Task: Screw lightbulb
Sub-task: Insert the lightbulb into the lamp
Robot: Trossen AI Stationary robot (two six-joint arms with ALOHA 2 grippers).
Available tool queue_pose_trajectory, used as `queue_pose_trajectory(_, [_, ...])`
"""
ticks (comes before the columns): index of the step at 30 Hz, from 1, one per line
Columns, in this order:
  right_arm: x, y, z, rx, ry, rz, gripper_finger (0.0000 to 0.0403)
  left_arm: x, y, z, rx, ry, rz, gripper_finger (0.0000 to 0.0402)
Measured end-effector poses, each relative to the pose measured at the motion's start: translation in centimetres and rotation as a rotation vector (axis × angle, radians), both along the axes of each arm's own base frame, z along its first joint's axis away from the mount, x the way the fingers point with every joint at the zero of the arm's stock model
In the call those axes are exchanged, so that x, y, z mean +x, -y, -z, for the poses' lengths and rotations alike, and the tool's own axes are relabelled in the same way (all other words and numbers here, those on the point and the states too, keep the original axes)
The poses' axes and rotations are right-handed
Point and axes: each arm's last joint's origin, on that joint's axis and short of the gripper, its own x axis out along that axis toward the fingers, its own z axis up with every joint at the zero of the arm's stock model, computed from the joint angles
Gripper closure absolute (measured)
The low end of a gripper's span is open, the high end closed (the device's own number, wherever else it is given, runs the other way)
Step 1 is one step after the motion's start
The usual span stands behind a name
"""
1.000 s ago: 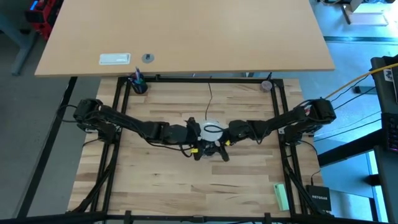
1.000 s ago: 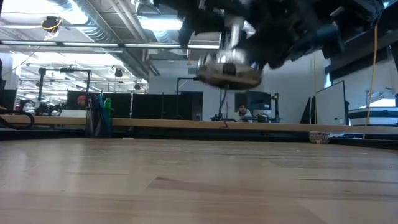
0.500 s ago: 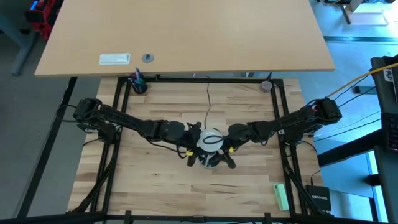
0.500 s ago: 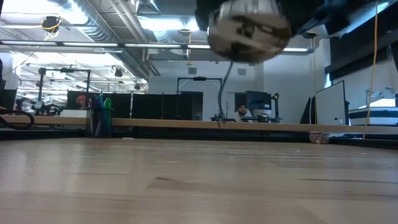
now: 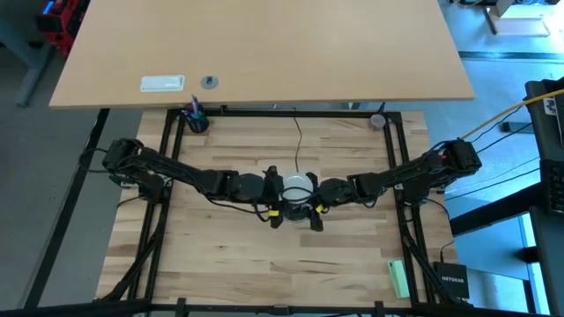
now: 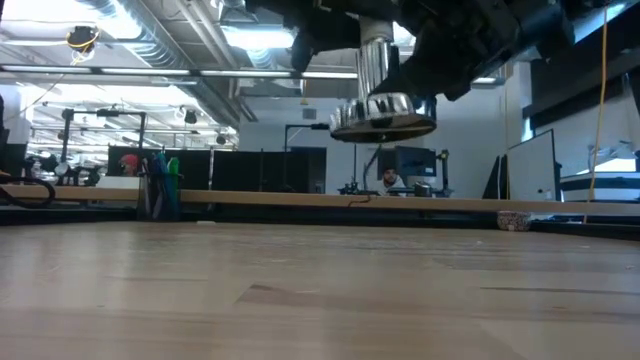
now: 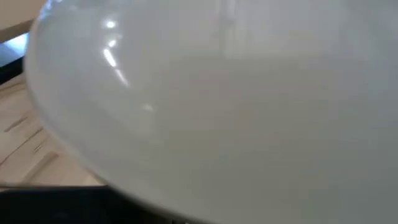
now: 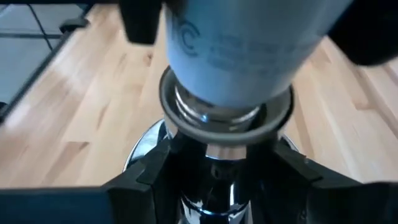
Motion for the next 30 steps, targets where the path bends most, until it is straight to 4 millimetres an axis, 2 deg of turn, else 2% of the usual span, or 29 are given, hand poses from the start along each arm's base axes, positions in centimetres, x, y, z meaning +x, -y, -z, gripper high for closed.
queue_pose_trajectory(9, [-0.1,-0.1,-1.0,0.013,0.057,-0.022,0.0221,-0.1,0.9,-0.3,0.034,0.017,0.004,0.0265])
queue_pose_trajectory(15, [-0.1,0.0,-1.5,0.035,-0.014,-0.009,0.0221,-0.4,1.0,-0.2,0.044,-0.014,0.006,0.0265])
queue_pose_trajectory(24, [-0.1,0.0,-1.3,0.039,-0.031,0.03,0.0221,-0.4,0.9,0.1,0.056,-0.034,-0.009,0.0265])
queue_pose_trajectory(30, [0.0,0.0,-1.4,0.009,-0.008,-0.012,0.0221,-0.3,1.1,-0.1,0.07,-0.007,0.003,0.0265])
